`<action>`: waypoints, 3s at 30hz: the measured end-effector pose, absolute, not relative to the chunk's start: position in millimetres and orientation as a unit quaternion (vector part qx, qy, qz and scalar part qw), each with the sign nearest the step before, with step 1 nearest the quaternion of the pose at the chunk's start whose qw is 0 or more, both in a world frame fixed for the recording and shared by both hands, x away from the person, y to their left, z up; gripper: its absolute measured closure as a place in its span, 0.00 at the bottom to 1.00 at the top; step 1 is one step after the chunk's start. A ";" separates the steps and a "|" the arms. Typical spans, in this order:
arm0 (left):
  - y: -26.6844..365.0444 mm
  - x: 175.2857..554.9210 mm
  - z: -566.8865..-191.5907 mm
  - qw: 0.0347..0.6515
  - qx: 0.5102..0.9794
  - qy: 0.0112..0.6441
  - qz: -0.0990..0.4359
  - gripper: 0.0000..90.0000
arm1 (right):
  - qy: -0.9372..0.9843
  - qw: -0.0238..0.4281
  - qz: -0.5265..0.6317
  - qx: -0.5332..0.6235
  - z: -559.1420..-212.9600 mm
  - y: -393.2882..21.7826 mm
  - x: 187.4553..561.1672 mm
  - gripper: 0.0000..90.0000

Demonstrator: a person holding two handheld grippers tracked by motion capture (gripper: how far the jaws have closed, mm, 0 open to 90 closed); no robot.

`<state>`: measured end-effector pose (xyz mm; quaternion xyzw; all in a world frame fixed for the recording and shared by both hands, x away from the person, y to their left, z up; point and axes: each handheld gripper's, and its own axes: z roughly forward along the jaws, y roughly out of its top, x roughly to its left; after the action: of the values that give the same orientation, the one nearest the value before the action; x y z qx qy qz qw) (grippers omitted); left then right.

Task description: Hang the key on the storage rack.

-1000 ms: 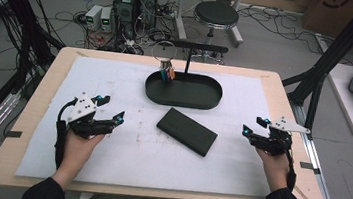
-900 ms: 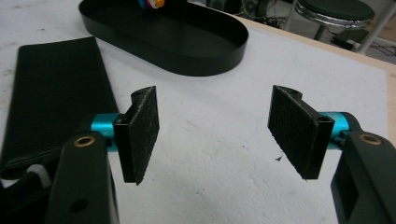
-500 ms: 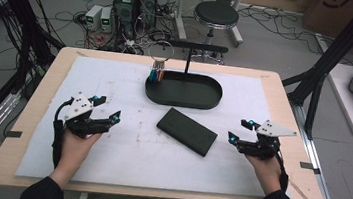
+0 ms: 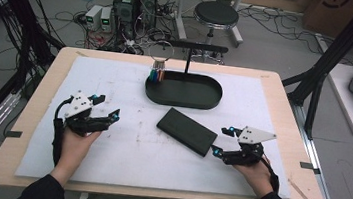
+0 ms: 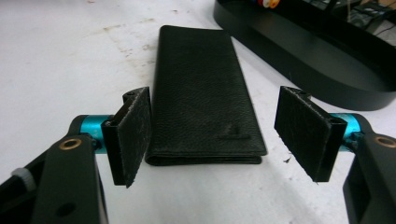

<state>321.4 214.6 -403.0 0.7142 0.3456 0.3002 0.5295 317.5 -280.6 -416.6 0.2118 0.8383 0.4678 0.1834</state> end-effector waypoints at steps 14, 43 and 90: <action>216.2 322.1 -404.4 0.526 0.715 0.349 0.301 0.30 | 0.868 0.167 0.438 0.166 -426.8 -260.2 311.4 0.32; 209.6 321.5 -406.1 0.529 0.719 0.343 0.293 0.30 | 0.900 0.264 0.335 0.088 -445.7 -233.4 301.1 0.82; 121.3 358.3 -418.3 0.550 0.785 0.224 0.178 0.31 | 0.823 0.156 0.519 0.171 -403.6 -277.3 310.5 0.92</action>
<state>358.3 121.3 -418.3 0.7849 0.2239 0.1782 0.5496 310.5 -277.3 -403.6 0.1709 0.8231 0.5186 0.1561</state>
